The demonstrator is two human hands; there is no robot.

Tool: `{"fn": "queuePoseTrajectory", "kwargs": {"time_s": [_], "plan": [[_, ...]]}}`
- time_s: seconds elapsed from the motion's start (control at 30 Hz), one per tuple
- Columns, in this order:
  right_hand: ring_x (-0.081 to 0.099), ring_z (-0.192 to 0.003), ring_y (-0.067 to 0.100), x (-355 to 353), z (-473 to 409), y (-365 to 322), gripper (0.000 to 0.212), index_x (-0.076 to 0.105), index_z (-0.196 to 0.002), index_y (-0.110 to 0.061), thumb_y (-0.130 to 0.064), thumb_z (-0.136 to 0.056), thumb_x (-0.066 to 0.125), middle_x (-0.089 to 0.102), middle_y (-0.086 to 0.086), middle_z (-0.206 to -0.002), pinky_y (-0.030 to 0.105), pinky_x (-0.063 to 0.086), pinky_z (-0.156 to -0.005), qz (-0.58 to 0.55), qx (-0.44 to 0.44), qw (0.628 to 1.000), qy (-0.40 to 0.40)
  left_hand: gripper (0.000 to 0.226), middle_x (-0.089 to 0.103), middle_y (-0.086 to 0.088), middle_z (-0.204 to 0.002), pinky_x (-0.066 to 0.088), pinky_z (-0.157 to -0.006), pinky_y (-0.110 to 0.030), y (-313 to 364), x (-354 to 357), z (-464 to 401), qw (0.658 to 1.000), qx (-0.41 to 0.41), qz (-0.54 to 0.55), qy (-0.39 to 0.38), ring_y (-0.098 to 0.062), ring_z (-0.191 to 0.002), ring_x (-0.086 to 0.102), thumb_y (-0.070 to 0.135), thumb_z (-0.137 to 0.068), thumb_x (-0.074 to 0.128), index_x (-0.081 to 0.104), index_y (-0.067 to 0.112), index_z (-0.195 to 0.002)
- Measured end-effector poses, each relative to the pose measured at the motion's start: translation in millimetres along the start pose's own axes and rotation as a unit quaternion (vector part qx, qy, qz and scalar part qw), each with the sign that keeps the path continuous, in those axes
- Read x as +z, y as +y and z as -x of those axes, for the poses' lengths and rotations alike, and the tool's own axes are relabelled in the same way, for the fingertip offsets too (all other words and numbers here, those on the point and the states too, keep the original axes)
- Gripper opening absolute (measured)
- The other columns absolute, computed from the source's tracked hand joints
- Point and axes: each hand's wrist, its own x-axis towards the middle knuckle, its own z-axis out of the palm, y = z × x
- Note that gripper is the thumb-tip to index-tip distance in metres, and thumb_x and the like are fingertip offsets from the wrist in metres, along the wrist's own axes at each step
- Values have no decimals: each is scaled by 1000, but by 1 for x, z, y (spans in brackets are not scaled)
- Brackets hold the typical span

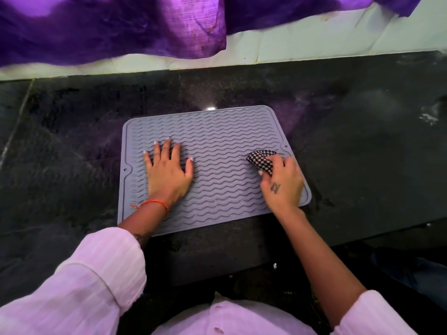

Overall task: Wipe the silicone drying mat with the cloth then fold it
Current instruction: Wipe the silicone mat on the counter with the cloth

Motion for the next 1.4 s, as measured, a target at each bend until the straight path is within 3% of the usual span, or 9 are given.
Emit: {"fn": "queuePoseTrajectory", "kwargs": {"time_s": [0.1, 0.27, 0.4, 0.5, 0.77, 1.13, 1.2, 1.3, 1.4], "plan": [[59, -96, 22, -8, -12, 4, 32, 59, -111, -19, -25, -82, 69, 63, 7, -107, 34, 46, -84, -218, 102, 968, -67, 59, 26, -10, -154, 2, -116, -52, 0, -1, 1, 1000, 1, 3, 1, -31, -144, 13, 51, -94, 28, 34, 17, -143], [64, -79, 10, -42, -32, 28, 32, 50, -117, -8, -13, -89, 62, 66, 6, -95, 26, 56, -73, -546, 272, 791, -37, 66, 25, -9, -154, 1, -117, -51, 0, -1, 1, 1000, 0, 3, 2, -30, -144, 12, 54, -90, 21, 34, 17, -143], [56, -103, 30, -31, -28, 55, 42, 56, -114, -13, -44, -86, 61, 62, 12, -109, 43, 46, -91, -142, 179, 971, -68, 65, 25, -9, -154, 2, -117, -51, 1, 1, 0, 1000, -1, -1, -1, -30, -144, 12, 54, -91, 23, 34, 17, -143], [45, -103, 36, -11, -5, 48, 63, 52, -118, -5, -58, -84, 54, 50, 19, -116, 44, 38, -83, 106, 64, 992, -9, 66, 25, -9, -154, 2, -117, -51, 0, 0, 0, 1000, -4, -6, -1, -30, -144, 13, 54, -90, 21, 34, 17, -143], [49, -94, 39, 2, -9, 36, 34, 51, -103, -2, -30, -87, 58, 52, 23, -104, 46, 42, -71, 161, 57, 984, 38, 65, 26, -9, -154, 3, -117, -51, 1, -1, 0, 1000, -6, -14, -2, -31, -144, 13, 54, -90, 21, 35, 18, -142], [45, -111, 32, 4, -6, -20, 39, 46, -123, -4, -32, -94, 48, 47, 16, -123, 36, 36, -89, 15, -8, 994, -110, 67, 25, -10, -154, 1, -117, -51, 1, -1, 0, 1000, -8, -7, -3, -31, -144, 12, 54, -89, 21, 35, 17, -143], [53, -107, 28, 4, -10, -23, 40, 55, -120, -7, -35, -92, 53, 59, 13, -116, 36, 41, -89, -190, 40, 964, -181, 67, 25, -11, -154, 1, -117, -51, 1, -1, 1, 1000, -6, -7, -3, -31, -144, 12, 54, -89, 20, 35, 17, -143], [62, -99, 26, -6, -5, -33, 34, 59, -119, -9, -31, -93, 54, 66, 8, -106, 41, 52, -85, -498, 220, 816, -196, 67, 25, -10, -154, 1, -117, -51, 1, 0, 1, 1000, -6, -7, 0, -31, -144, 13, 54, -89, 20, 35, 17, -143], [61, -86, 19, -22, -15, -17, 23, 51, -119, -16, -21, -97, 47, 62, 2, -100, 34, 54, -68, -566, 308, 750, -148, 67, 24, -10, -155, 1, -117, -51, 0, 1, 1, 1000, -8, -10, -3, -30, -144, 12, 54, -89, 19, 34, 17, -143]]}}
